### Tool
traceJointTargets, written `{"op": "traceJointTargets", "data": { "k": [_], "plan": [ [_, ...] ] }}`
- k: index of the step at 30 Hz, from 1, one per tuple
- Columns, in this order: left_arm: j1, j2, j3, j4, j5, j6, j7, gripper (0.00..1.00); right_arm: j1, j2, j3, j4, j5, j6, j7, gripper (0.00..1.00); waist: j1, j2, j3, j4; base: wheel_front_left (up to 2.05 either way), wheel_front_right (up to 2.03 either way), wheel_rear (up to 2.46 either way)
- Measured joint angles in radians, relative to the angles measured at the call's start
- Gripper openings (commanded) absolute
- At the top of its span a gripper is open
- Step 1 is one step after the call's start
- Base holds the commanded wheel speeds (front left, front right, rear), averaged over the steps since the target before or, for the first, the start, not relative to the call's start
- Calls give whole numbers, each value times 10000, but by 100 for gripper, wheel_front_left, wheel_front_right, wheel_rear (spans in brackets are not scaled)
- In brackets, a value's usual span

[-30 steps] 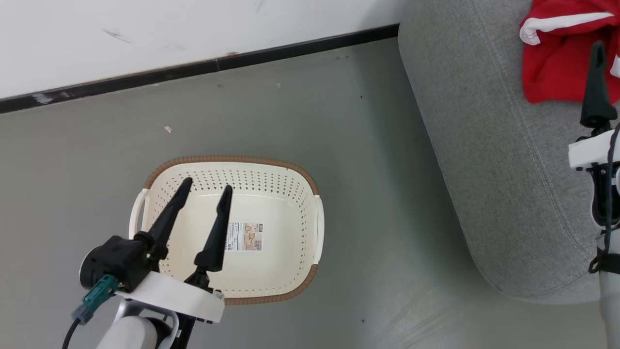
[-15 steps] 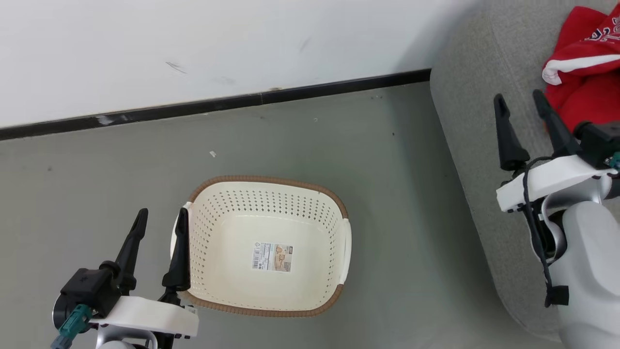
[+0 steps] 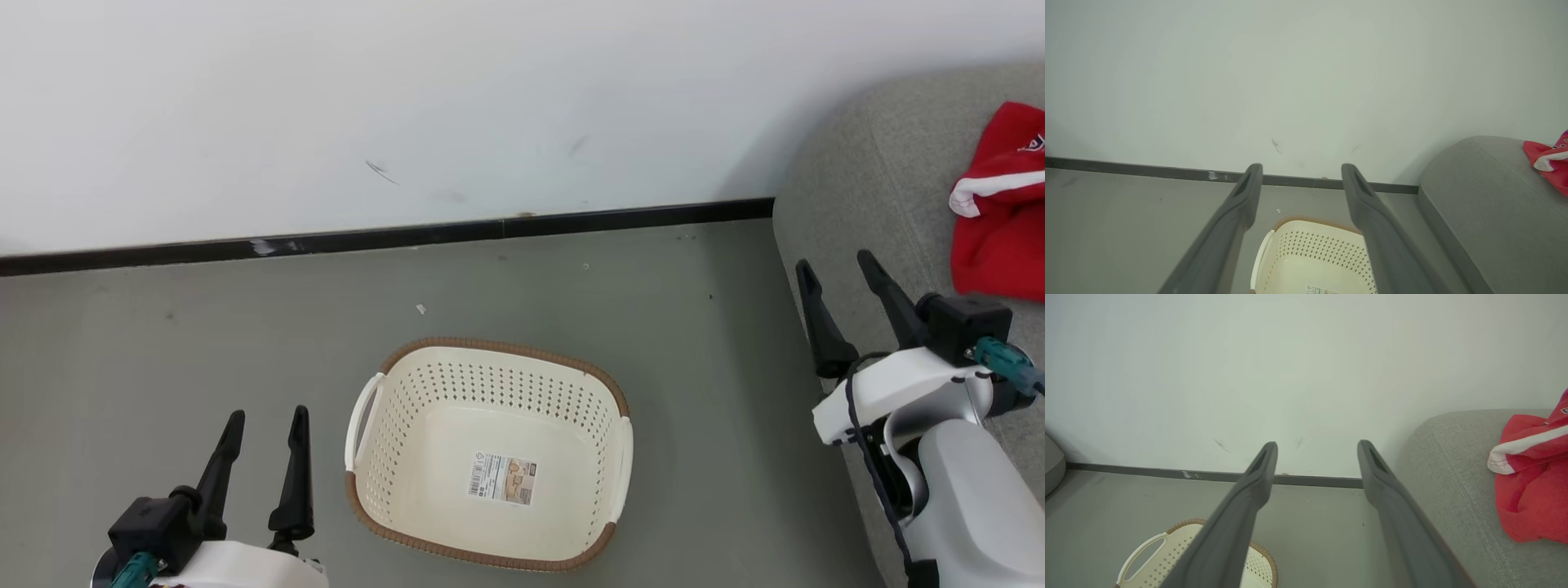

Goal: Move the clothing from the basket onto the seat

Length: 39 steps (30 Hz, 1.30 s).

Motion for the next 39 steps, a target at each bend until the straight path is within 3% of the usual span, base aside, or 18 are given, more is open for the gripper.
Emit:
{"op": "traceJointTargets", "data": {
  "k": [24,25,31,39],
  "plan": [
    [741,-21,-127,727,4,-226,-13,100,2327,307,-516,-311,-190,0,2,100,0,0,-1676,885,0,0,0],
    [779,-52,-148,817,4,-224,4,0,2378,324,-508,-228,-186,2,4,0,0,1,-1690,895,0,0,0],
    [1022,-313,-274,1260,-13,-221,17,0,2888,543,-497,265,-155,8,59,0,0,0,-1695,899,0,0,0],
    [1023,-341,-182,1279,-853,-353,259,0,2584,550,-1112,564,623,6,472,0,0,0,-1695,917,0,0,0]
  ]
}}
